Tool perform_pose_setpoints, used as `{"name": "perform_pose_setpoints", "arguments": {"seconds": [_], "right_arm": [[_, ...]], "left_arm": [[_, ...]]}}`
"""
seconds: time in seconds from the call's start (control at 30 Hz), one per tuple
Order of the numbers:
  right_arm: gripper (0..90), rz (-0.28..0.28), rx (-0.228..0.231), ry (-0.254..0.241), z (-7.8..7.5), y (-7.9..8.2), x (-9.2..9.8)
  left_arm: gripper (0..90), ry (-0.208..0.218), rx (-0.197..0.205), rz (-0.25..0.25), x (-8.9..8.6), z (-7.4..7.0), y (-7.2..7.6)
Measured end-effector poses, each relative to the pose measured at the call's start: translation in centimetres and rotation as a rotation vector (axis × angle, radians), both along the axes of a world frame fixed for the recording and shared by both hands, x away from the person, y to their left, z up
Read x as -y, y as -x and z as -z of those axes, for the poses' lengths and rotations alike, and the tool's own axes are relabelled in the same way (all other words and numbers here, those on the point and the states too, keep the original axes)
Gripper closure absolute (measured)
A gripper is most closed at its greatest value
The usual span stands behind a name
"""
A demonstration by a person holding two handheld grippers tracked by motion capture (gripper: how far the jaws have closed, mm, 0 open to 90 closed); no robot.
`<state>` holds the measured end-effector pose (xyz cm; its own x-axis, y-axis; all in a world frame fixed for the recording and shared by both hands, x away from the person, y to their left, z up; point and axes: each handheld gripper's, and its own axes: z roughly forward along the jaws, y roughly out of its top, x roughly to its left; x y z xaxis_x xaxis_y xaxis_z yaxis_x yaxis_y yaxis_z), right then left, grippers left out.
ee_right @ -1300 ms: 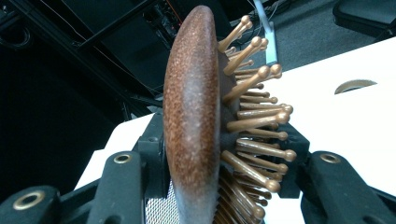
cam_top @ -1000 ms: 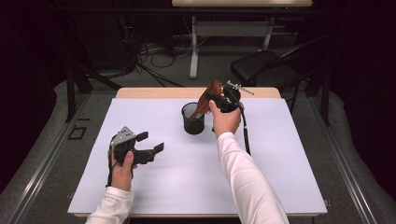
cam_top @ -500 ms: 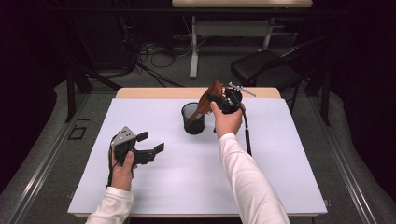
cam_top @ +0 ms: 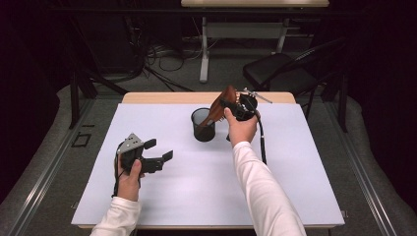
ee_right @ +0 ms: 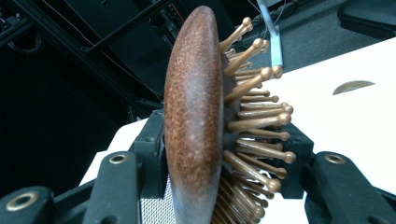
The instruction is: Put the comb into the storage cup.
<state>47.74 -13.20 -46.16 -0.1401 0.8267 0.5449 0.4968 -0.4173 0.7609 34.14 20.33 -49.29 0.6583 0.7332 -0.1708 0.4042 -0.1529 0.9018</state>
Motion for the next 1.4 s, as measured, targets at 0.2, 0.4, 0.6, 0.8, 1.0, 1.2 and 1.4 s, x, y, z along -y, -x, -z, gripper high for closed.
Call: {"name": "perform_pose_setpoints", "arguments": {"seconds": [0.2,0.4,0.6,0.8,1.0,1.2,1.4], "right_arm": [[46.5,0.001,0.009,-0.001,0.18,0.04,0.17],[46.2,-0.004,0.011,-0.011,0.31,0.08,0.38],[45.8,-0.005,0.011,-0.014,0.33,0.1,0.44],[45.4,-0.005,0.008,-0.016,0.33,0.1,0.59],[45.4,-0.007,0.011,-0.015,0.33,0.11,0.56],[45.4,-0.003,0.009,-0.017,0.31,0.13,0.49],[45.3,-0.003,0.014,-0.011,0.33,0.12,0.47]], "left_arm": [[15.8,-0.001,-0.001,0.001,0.04,0.03,-0.02],[15.8,0.0,-0.003,-0.001,0.03,0.05,-0.01],[15.8,-0.001,-0.003,-0.001,0.03,0.09,-0.03],[15.8,0.002,-0.003,-0.001,-0.01,0.1,-0.05],[15.8,0.002,-0.003,-0.001,0.0,0.12,-0.05],[15.8,0.002,-0.003,-0.002,-0.03,0.12,-0.06],[15.8,0.001,-0.003,-0.004,-0.05,0.12,-0.06]]}}
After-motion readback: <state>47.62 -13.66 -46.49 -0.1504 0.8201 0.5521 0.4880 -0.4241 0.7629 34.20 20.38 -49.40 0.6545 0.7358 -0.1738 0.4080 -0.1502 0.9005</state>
